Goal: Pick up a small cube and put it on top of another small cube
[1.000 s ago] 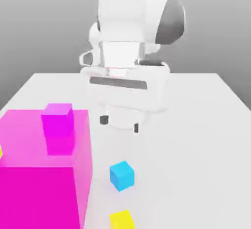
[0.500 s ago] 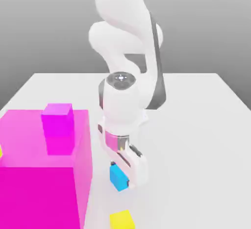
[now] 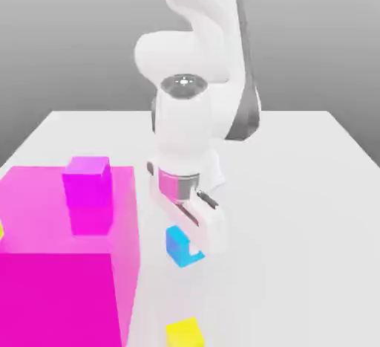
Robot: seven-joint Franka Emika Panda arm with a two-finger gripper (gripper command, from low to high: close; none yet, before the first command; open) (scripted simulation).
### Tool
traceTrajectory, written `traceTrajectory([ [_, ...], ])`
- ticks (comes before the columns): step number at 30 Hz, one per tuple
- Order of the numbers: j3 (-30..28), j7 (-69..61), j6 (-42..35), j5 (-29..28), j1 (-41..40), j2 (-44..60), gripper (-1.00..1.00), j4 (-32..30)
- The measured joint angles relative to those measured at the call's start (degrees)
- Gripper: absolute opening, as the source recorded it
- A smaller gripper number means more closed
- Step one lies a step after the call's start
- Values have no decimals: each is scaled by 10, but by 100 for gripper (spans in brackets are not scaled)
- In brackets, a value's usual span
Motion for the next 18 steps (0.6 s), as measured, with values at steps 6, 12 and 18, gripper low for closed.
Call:
traceTrajectory([
  [6,2,-23,-75,-13,-2,52,-100,122],
  [12,4,-54,-122,-10,-4,106,-100,230],
  [18,-6,-44,-62,-26,3,177,100,242],
])
